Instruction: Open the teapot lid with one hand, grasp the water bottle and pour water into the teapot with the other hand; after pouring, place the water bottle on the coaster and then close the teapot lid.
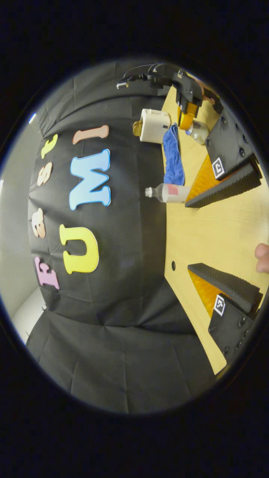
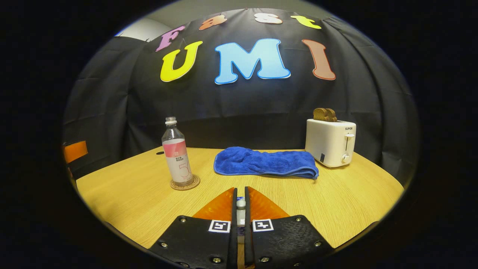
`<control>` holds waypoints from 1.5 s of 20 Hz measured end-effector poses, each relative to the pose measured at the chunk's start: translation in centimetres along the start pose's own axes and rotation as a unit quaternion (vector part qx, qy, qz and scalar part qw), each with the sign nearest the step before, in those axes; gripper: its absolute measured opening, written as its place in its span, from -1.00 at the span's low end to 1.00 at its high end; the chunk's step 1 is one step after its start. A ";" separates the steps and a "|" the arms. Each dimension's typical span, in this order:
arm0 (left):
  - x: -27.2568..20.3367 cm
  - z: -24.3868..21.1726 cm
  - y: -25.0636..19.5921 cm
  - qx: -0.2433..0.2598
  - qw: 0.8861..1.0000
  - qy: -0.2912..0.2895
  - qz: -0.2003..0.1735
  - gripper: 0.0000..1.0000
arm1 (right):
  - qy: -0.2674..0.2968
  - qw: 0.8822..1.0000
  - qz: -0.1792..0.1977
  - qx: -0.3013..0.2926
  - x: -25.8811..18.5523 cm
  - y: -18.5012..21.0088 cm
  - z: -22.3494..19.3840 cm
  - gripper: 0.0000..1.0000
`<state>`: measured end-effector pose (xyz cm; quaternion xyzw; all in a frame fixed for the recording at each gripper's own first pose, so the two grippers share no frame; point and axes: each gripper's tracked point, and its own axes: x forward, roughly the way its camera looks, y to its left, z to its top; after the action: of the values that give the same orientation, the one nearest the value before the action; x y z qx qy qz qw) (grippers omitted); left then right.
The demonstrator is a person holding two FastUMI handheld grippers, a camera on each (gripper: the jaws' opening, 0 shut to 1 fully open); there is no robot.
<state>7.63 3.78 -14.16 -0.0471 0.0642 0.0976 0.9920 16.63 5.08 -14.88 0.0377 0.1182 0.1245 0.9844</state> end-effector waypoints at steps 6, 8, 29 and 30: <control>0.1 0.2 -0.8 -0.021 1.000 -0.003 -0.008 1.00 | -0.002 1.000 -0.009 -0.005 0.0 -0.1 0.0 -0.77; 0.1 0.4 -1.0 -0.015 1.000 -0.006 -0.011 1.00 | -0.007 1.000 -0.015 -0.008 -0.4 -0.1 0.5 -0.76; -6.4 3.7 -5.4 0.013 0.996 -0.068 -0.059 1.00 | -0.137 0.985 -0.101 -0.027 -17.0 -1.0 11.4 0.93; -7.0 3.6 -5.2 0.012 0.996 -0.071 -0.057 1.00 | -0.137 0.985 -0.105 -0.025 -17.9 -0.7 11.1 0.94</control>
<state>2.29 -2.28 -9.25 -0.0316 -0.0083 0.0433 0.9985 2.65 -0.64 -0.22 0.0169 -0.0174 0.0175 0.9996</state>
